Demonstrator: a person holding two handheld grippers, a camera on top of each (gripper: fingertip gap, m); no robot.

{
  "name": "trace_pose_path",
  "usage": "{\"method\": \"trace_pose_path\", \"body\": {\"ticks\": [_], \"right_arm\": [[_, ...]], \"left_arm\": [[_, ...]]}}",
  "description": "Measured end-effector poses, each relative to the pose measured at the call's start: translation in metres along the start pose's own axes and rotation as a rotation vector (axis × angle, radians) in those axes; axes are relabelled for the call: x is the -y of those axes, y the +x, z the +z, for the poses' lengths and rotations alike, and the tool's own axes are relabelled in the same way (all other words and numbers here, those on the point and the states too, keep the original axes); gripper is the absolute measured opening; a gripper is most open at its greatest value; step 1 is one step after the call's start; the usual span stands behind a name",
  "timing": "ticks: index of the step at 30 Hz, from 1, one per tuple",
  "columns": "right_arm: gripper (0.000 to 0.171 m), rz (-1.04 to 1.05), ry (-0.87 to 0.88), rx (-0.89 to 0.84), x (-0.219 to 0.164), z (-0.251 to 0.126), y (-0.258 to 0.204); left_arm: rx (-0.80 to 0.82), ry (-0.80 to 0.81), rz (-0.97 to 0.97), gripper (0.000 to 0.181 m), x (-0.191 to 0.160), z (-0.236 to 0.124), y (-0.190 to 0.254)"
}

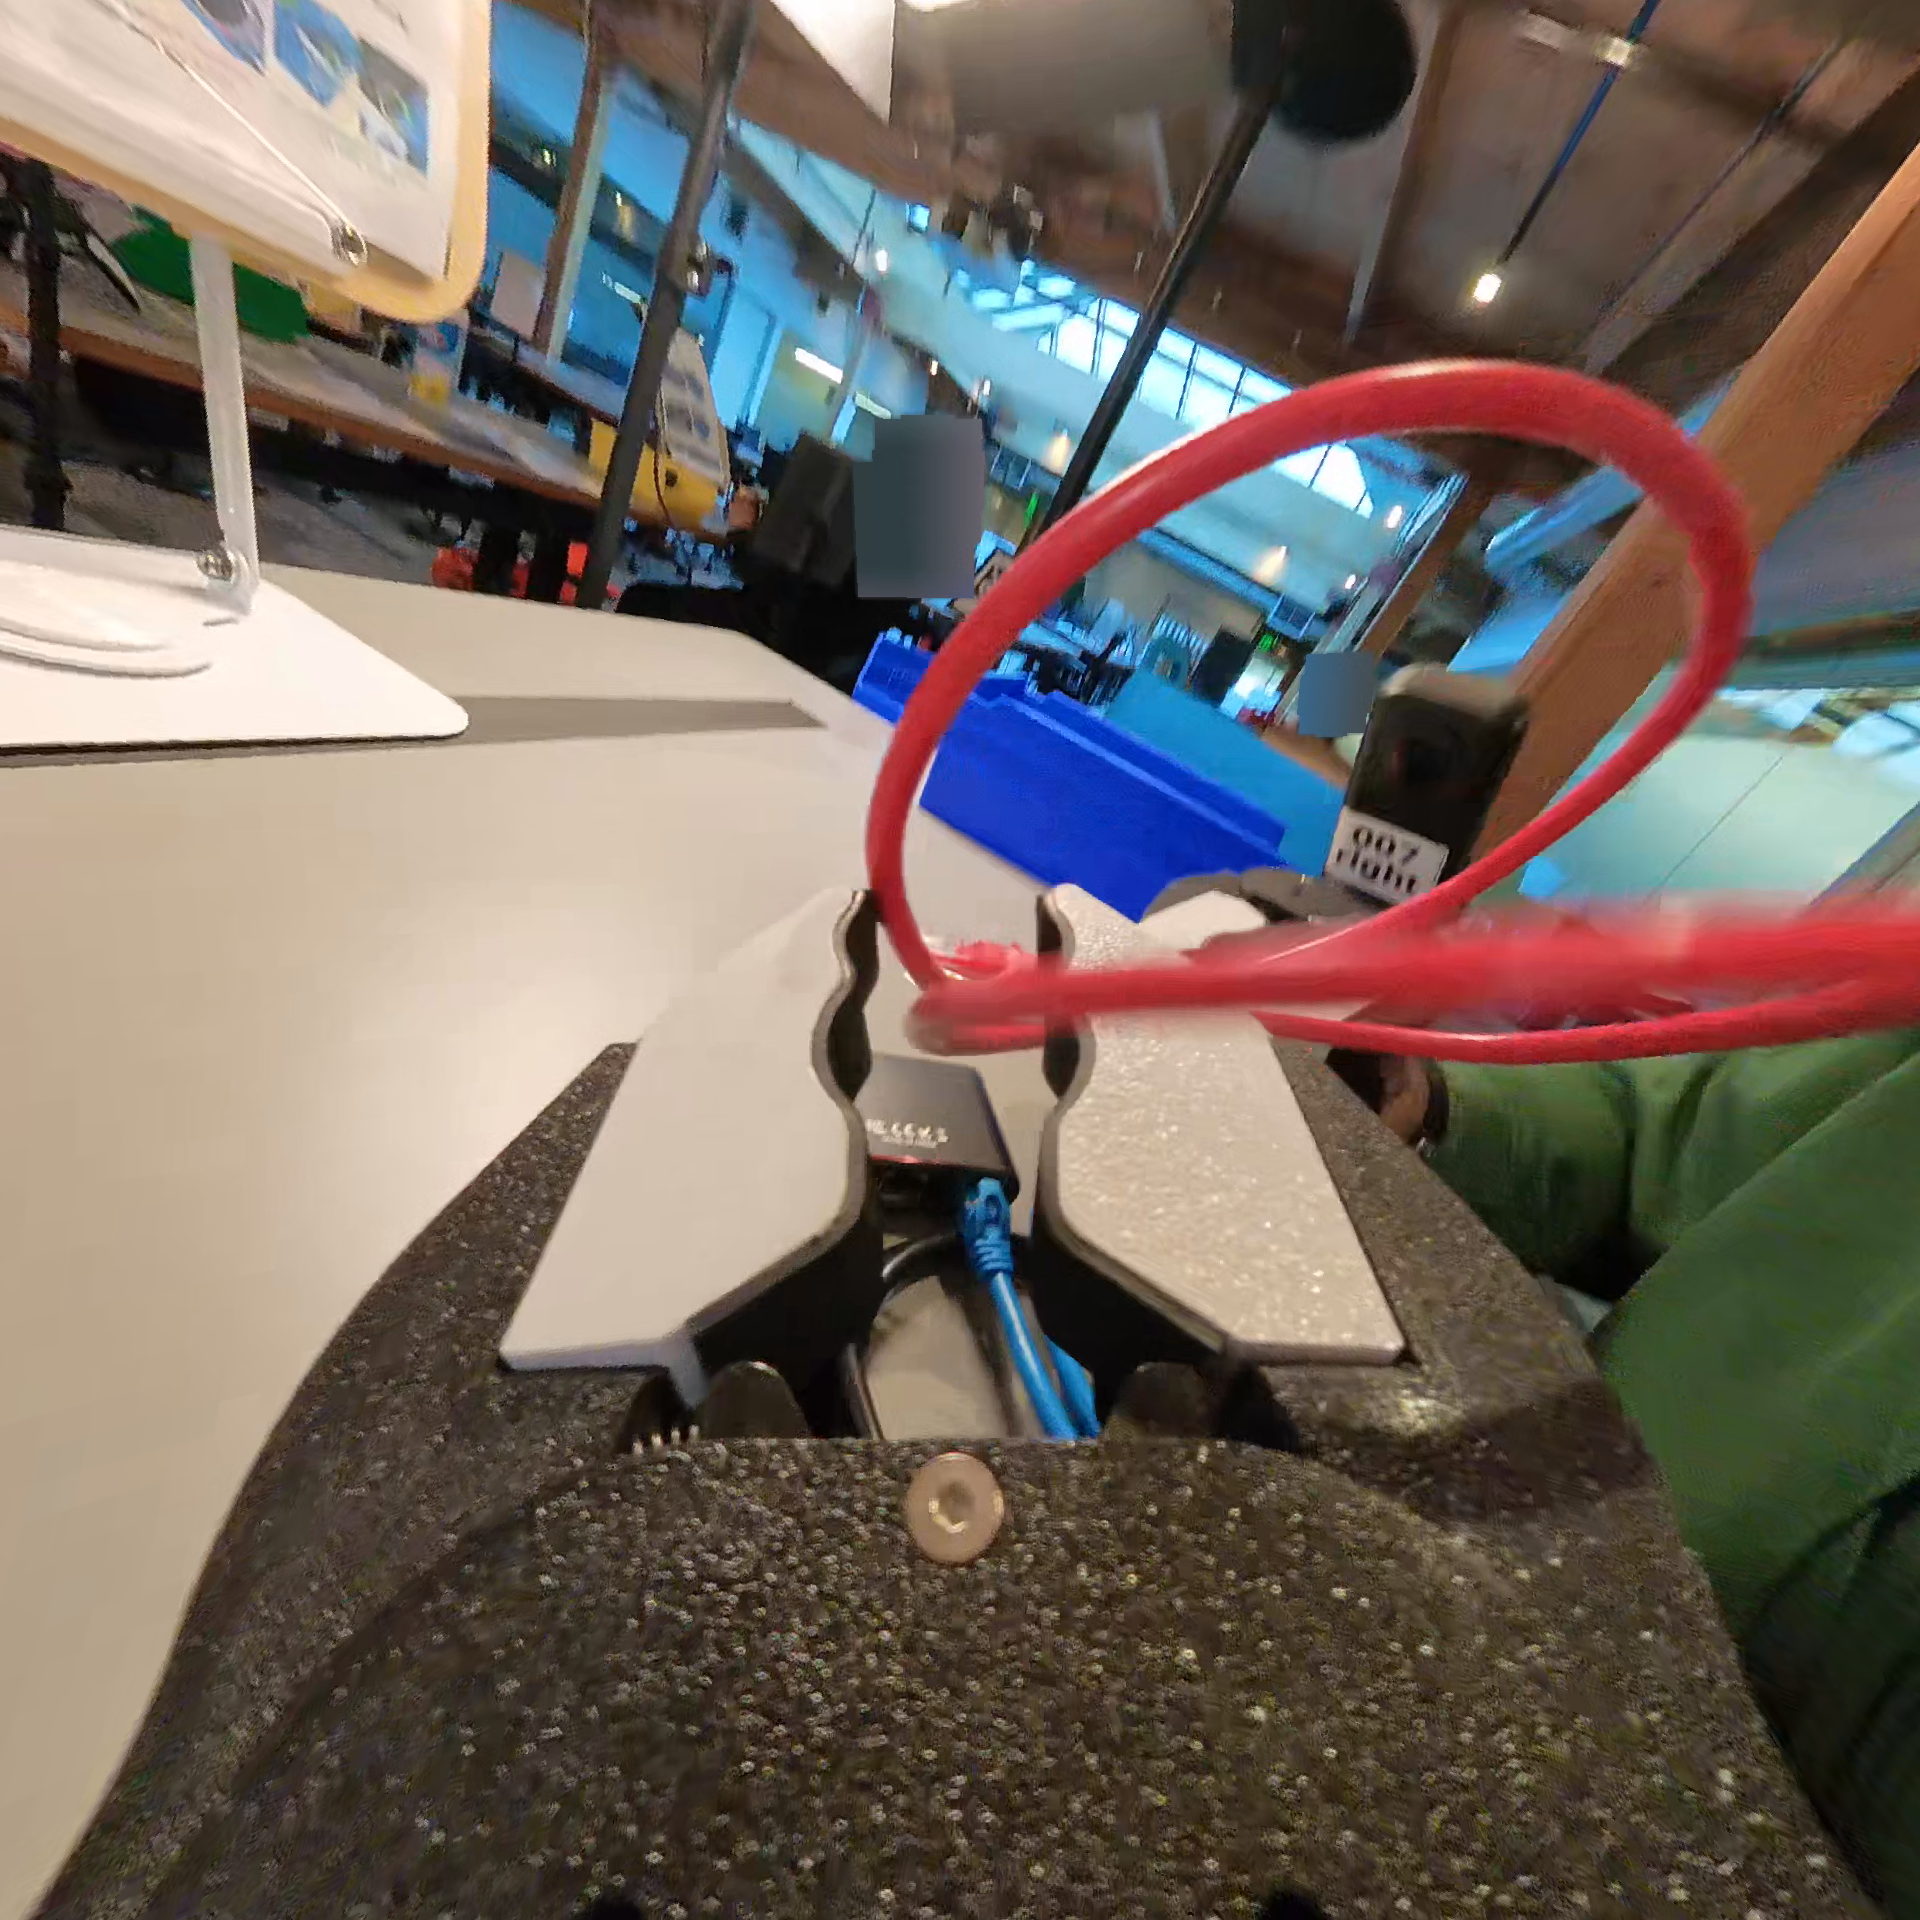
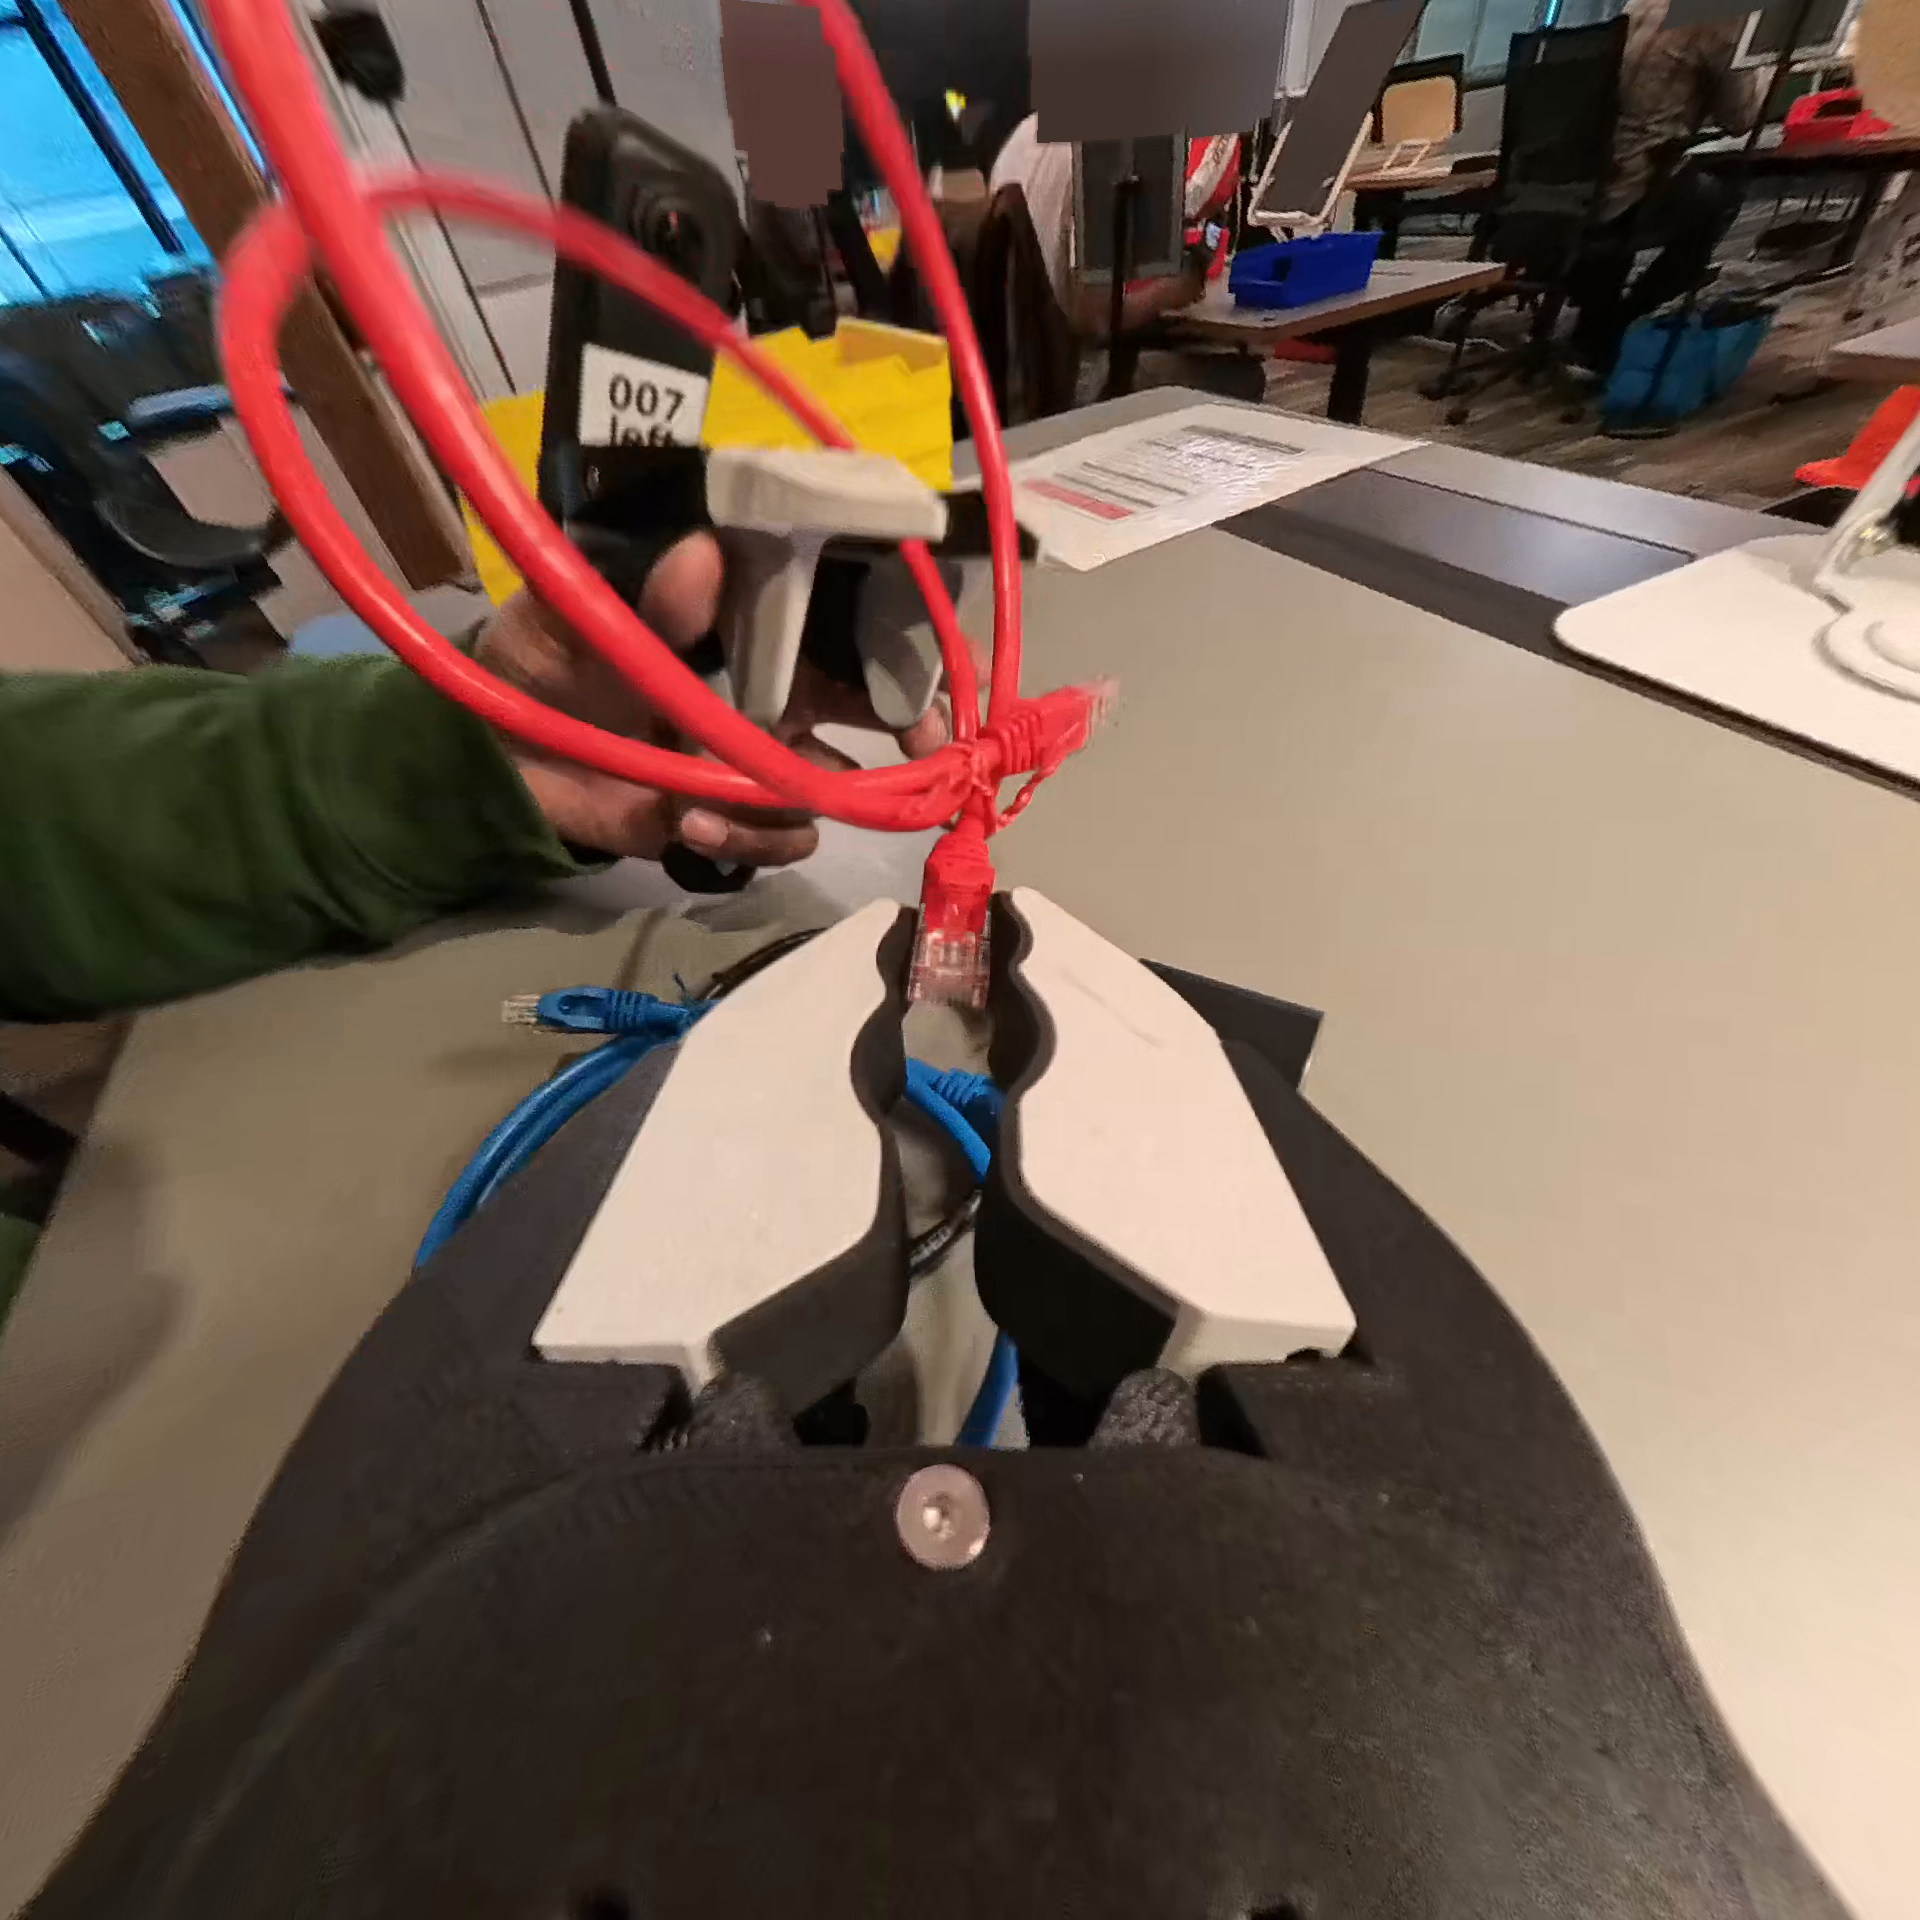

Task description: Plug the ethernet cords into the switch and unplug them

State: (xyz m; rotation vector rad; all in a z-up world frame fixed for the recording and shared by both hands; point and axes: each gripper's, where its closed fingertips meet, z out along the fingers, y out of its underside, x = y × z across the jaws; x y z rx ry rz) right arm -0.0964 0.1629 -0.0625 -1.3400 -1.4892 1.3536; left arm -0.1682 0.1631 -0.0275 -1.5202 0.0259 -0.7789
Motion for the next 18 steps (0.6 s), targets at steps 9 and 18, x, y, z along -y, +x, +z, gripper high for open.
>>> {"method": "trace_pose_path", "body": {"ticks": [9, 18], "right_arm": [[0.013, -0.126, 0.053, -0.049, 0.013, -0.018, 0.015], [0.013, -0.489, 0.036, -0.158, 0.019, -0.031, 0.021]], "left_arm": [[-0.007, -0.236, 0.130, 0.039, -0.030, 0.003, 0.003], [0.248, -0.485, 0.314, 0.037, -0.025, -0.045, -0.051]]}}
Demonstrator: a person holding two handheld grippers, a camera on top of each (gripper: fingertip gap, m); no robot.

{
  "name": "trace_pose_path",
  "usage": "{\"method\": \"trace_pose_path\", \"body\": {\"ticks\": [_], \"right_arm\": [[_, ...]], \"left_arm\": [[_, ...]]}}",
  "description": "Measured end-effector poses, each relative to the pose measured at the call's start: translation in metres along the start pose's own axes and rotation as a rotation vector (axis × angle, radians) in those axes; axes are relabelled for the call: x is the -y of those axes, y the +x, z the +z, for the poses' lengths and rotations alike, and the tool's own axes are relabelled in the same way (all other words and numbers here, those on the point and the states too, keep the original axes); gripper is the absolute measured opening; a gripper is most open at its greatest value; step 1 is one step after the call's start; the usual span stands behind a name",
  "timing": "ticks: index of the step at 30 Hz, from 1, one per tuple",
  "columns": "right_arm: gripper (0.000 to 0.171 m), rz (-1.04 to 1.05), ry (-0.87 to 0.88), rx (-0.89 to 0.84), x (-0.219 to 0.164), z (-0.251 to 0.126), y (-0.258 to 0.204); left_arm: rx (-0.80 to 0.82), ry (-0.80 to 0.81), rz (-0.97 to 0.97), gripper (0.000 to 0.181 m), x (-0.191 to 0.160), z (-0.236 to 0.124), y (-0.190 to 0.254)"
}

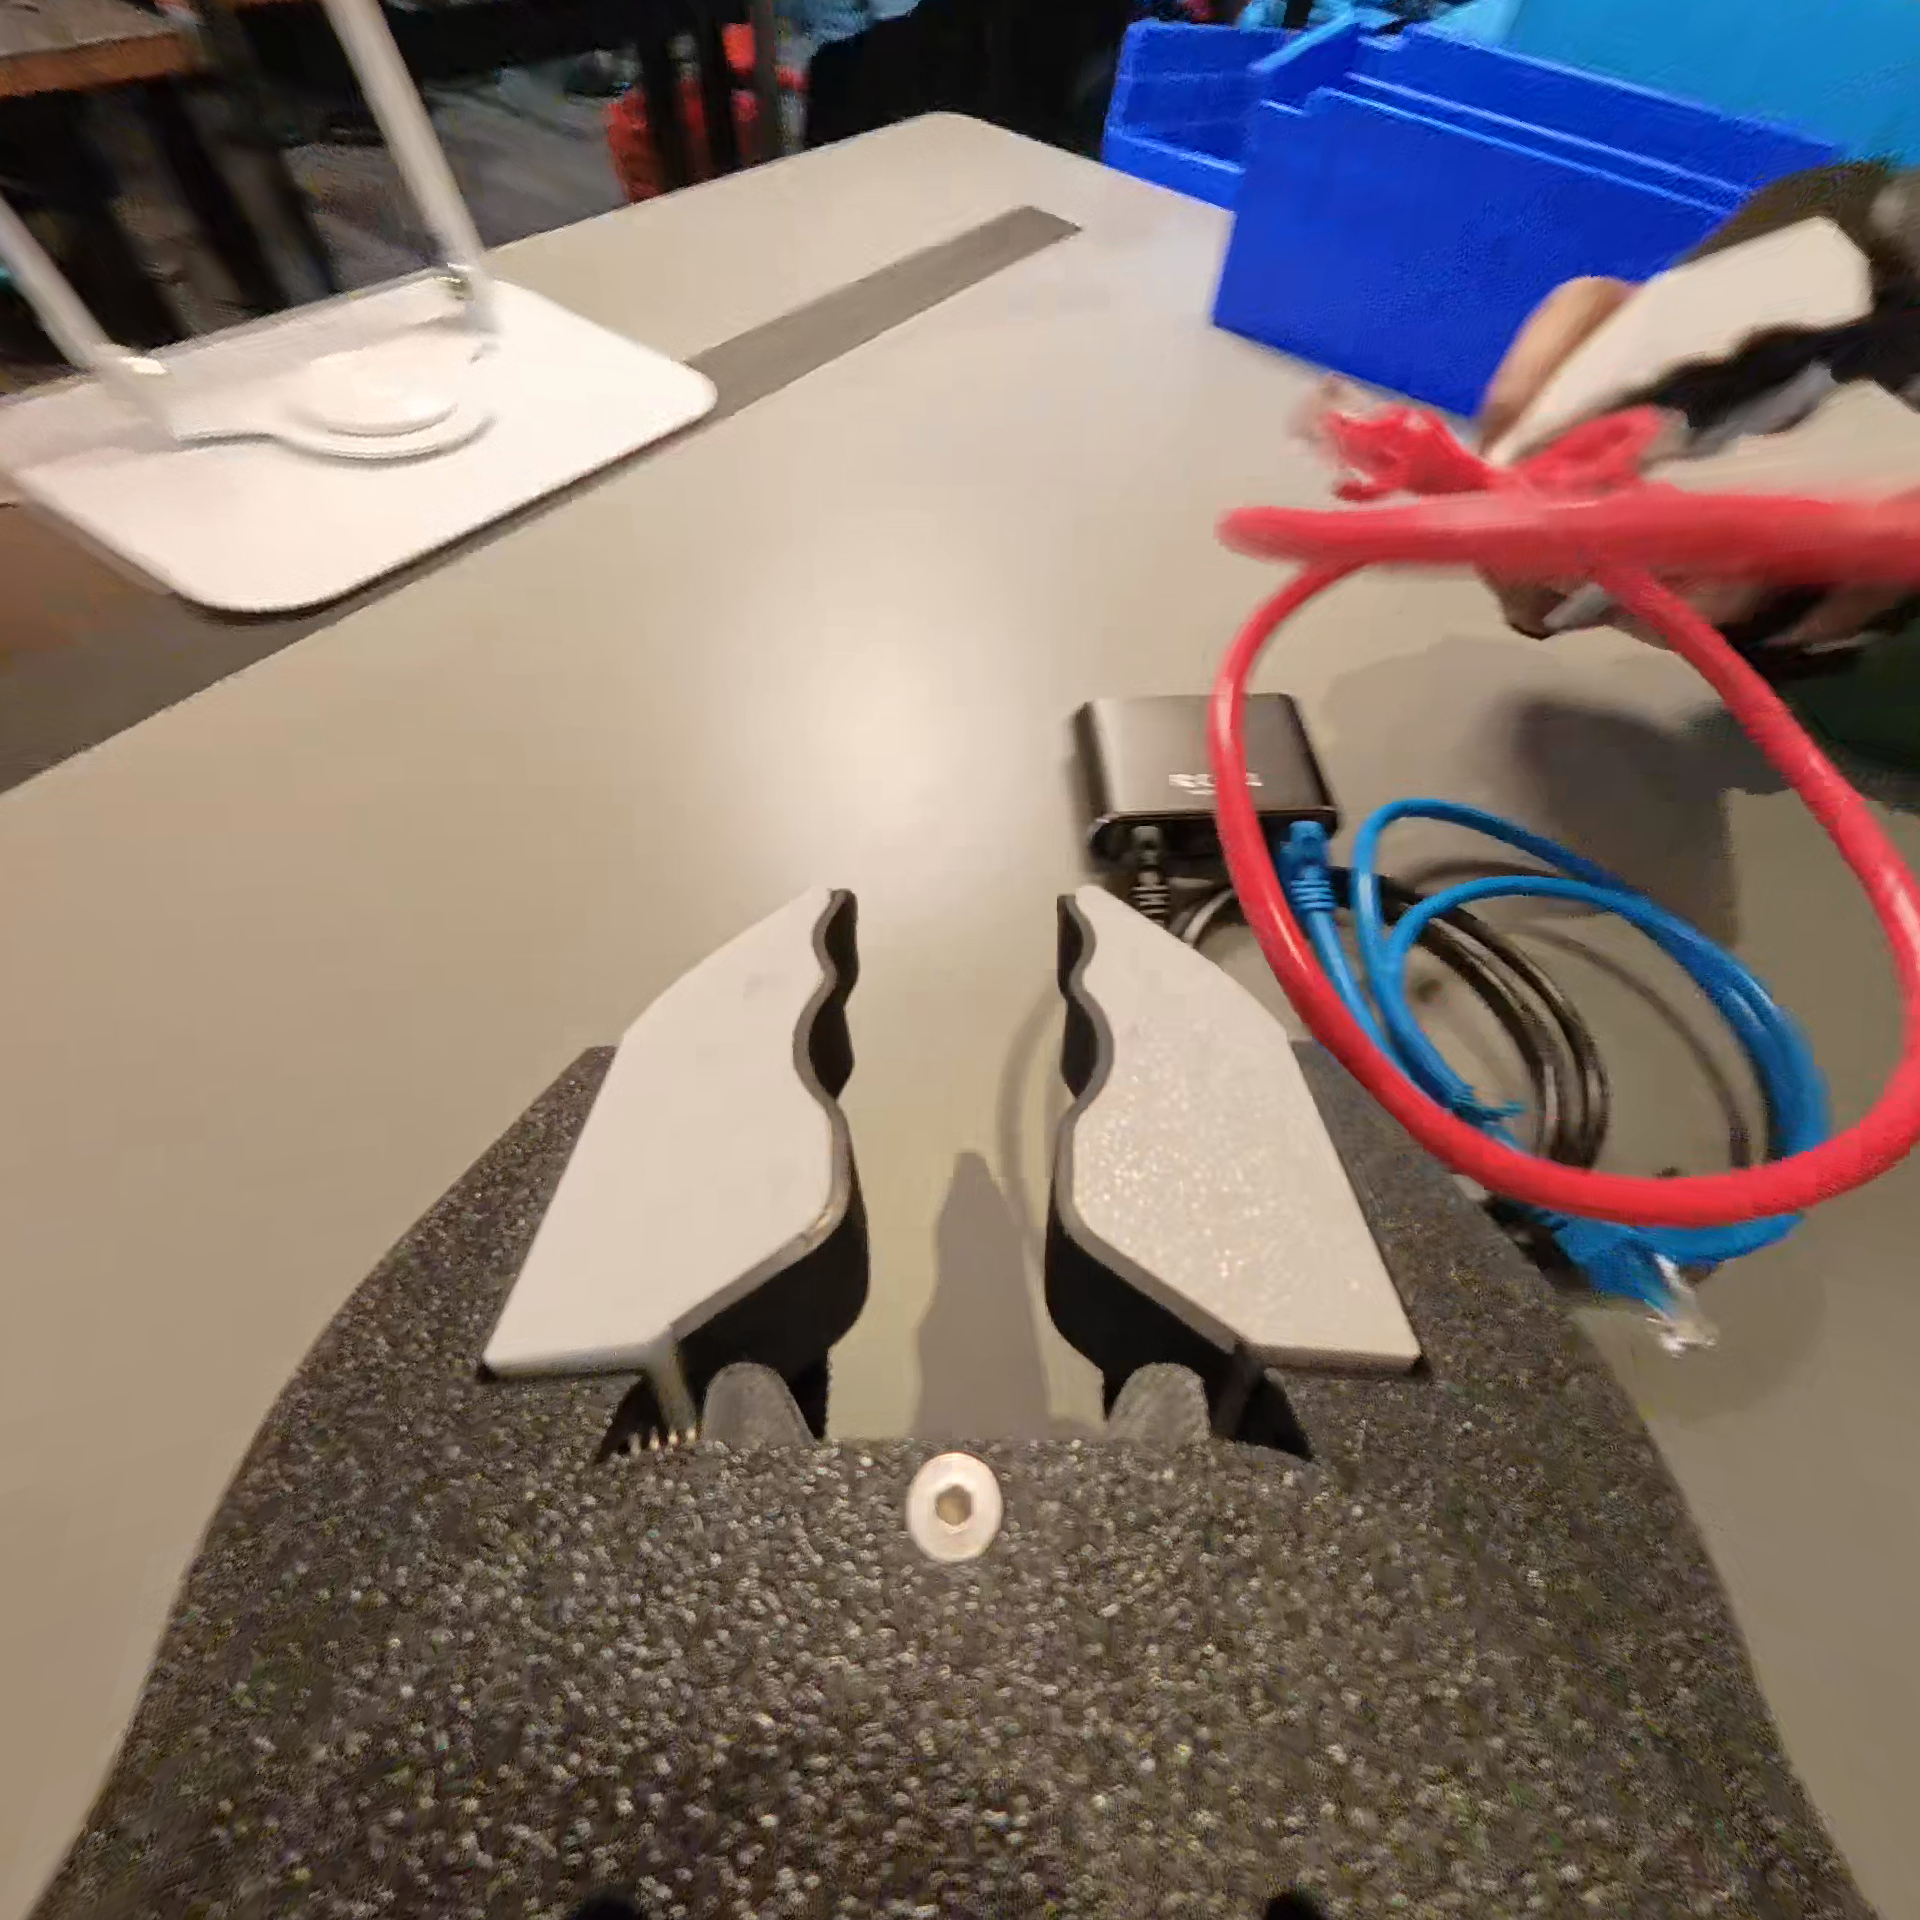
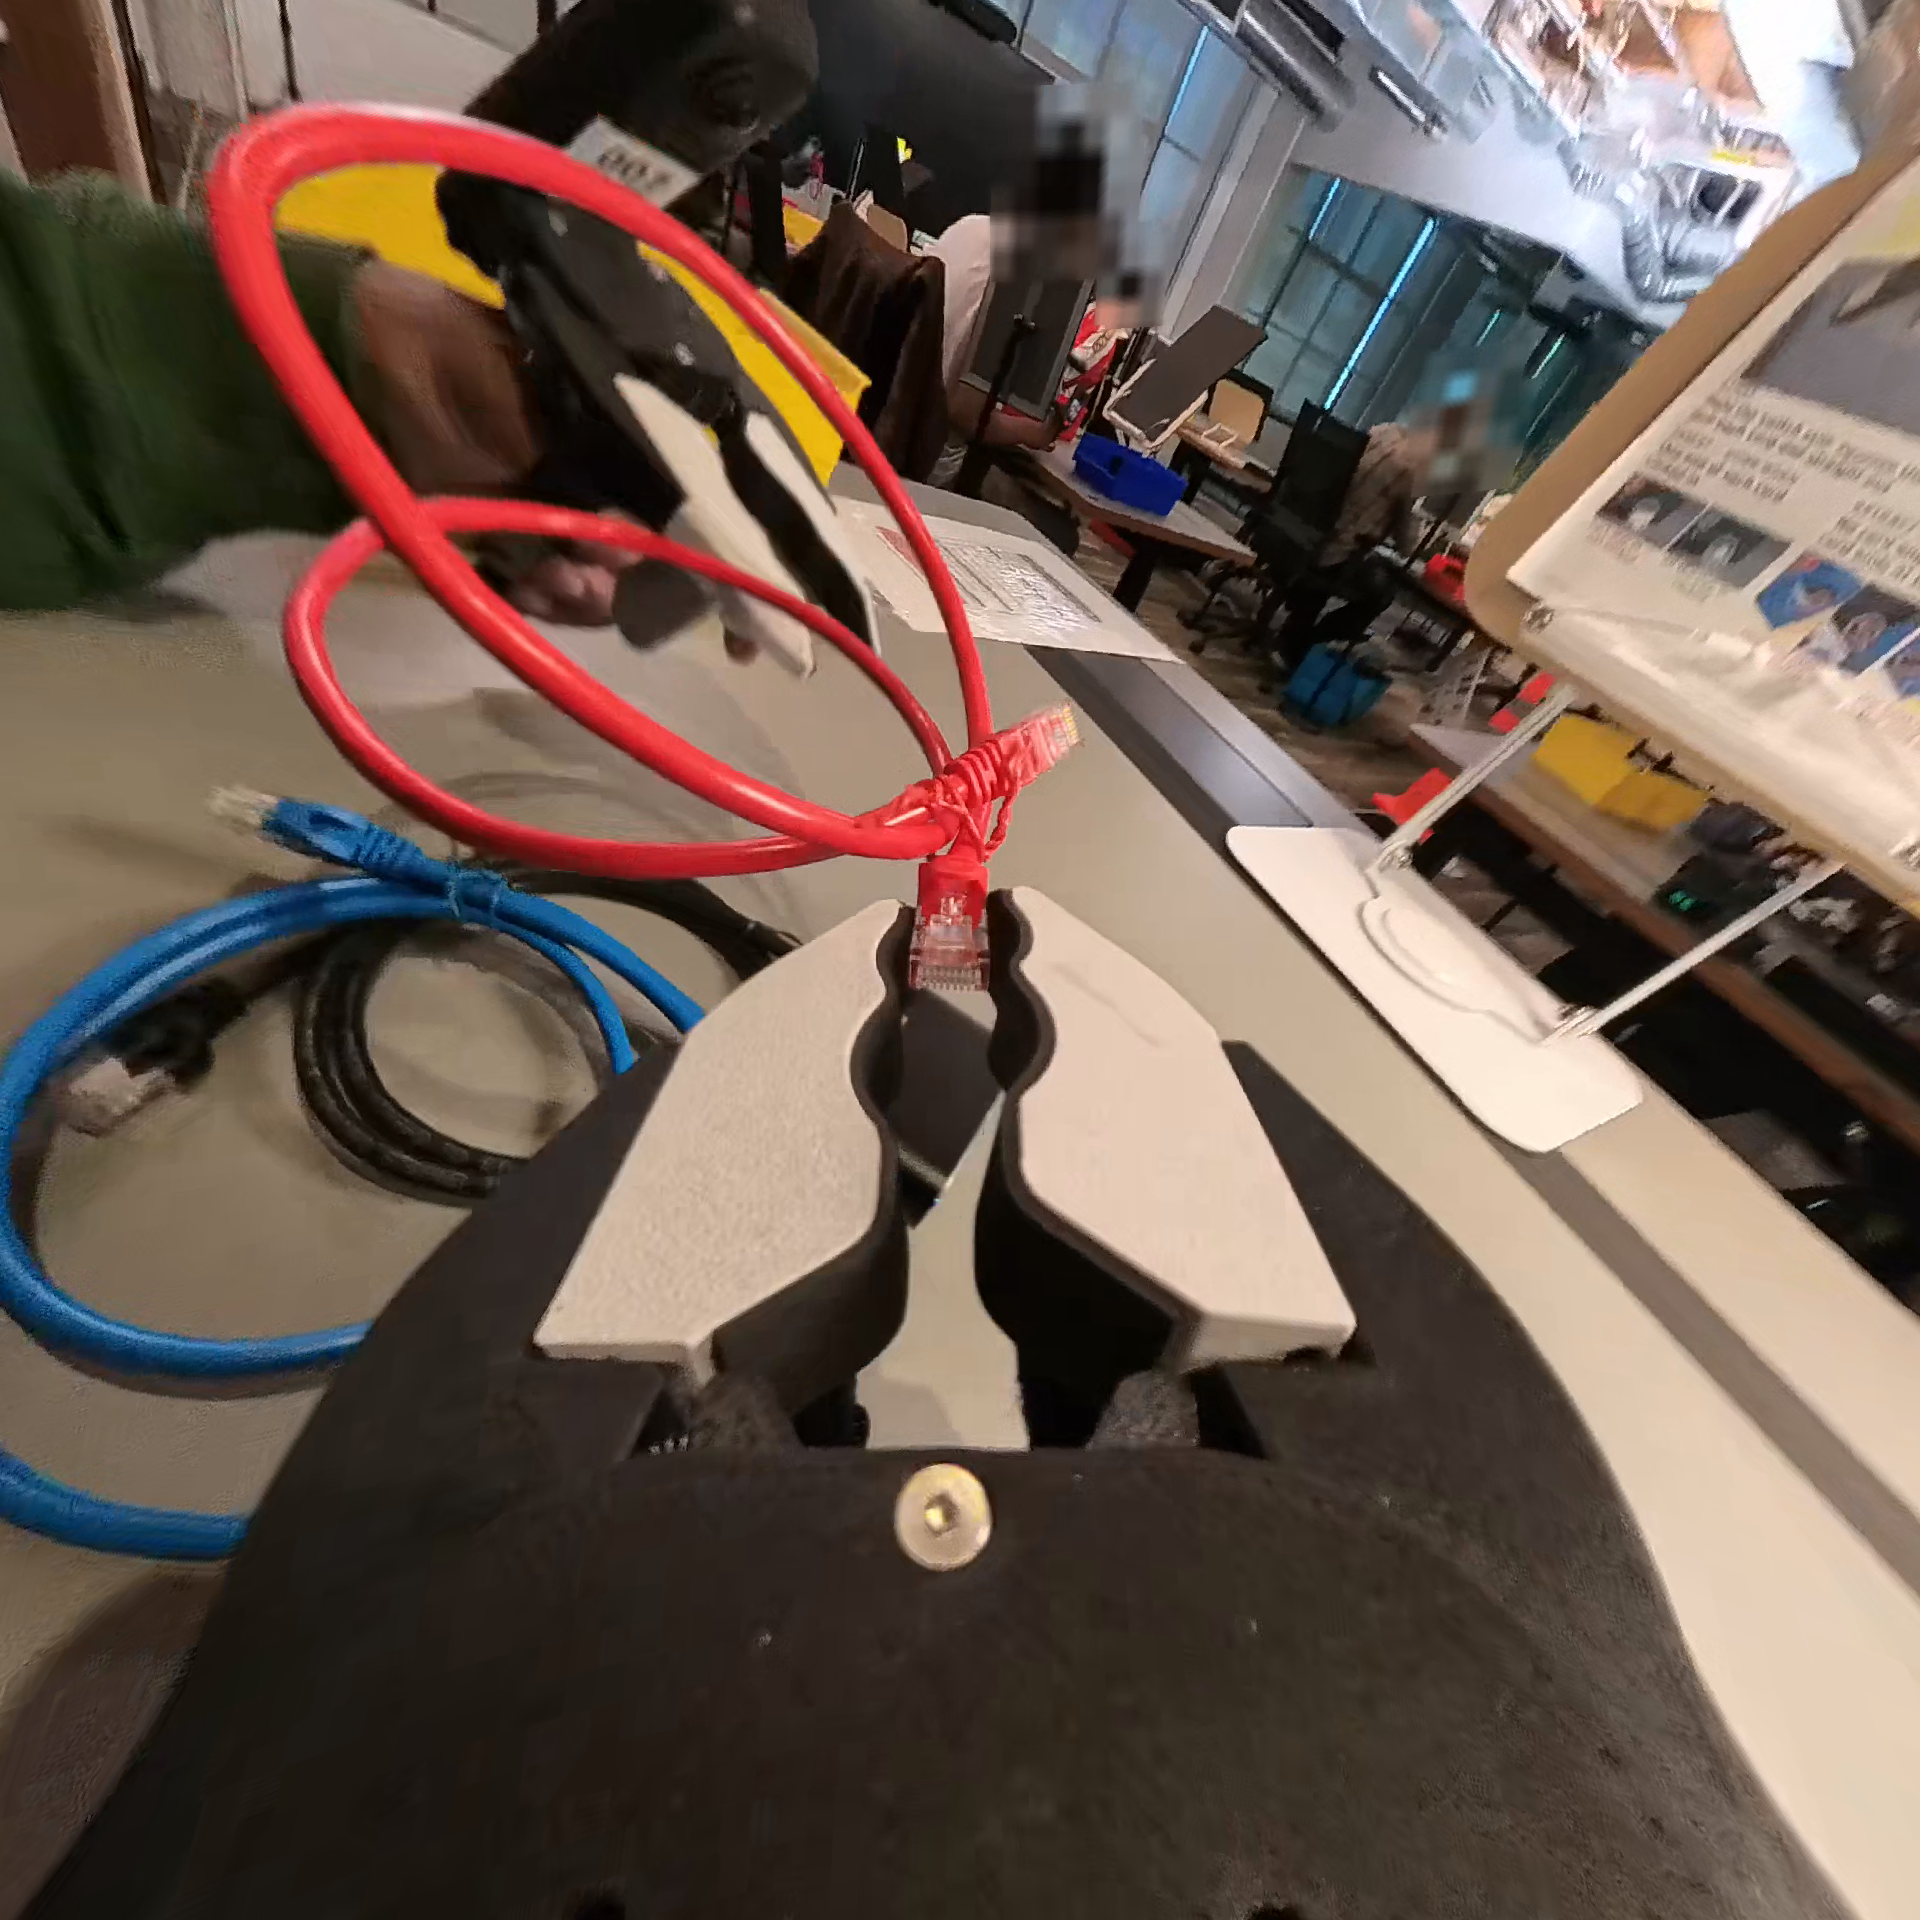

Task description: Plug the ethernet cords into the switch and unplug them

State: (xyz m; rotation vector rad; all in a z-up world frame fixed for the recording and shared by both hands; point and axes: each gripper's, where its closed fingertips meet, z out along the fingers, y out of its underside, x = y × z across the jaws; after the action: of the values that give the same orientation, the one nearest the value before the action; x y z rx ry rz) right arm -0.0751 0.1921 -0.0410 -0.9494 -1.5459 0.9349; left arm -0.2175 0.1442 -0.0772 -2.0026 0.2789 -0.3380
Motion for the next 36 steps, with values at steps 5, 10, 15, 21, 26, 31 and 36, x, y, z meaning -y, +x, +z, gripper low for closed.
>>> {"method": "trace_pose_path", "body": {"ticks": [5, 10, 15, 21, 26, 31, 36], "right_arm": [[0.012, -0.178, 0.002, 0.003, 0.002, -0.001, -0.009], [0.013, -0.287, 0.025, 0.018, 0.007, 0.001, -0.021], [0.013, -0.347, 0.064, 0.026, 0.014, 0.000, -0.026], [0.013, -0.401, 0.077, 0.023, 0.016, -0.004, -0.027], [0.013, -0.425, 0.080, 0.030, 0.014, -0.004, -0.028], [0.013, -0.434, 0.076, 0.047, 0.009, -0.006, -0.029], [0.013, -0.439, 0.086, 0.044, 0.008, -0.008, -0.028]], "left_arm": [[0.091, 0.159, 0.012, 0.035, 0.035, -0.034, -0.018], [-0.067, 0.248, 0.133, 0.037, 0.060, -0.033, 0.023], [-0.315, 0.049, 0.222, 0.050, 0.051, 0.000, 0.060], [-0.455, -0.103, 0.384, 0.055, 0.060, 0.013, 0.073], [-0.565, -0.093, 0.552, 0.047, 0.059, 0.031, 0.102], [-0.562, -0.167, 0.731, 0.047, 0.031, 0.050, 0.107], [-0.535, -0.026, 0.812, 0.027, 0.043, 0.050, 0.106]]}}
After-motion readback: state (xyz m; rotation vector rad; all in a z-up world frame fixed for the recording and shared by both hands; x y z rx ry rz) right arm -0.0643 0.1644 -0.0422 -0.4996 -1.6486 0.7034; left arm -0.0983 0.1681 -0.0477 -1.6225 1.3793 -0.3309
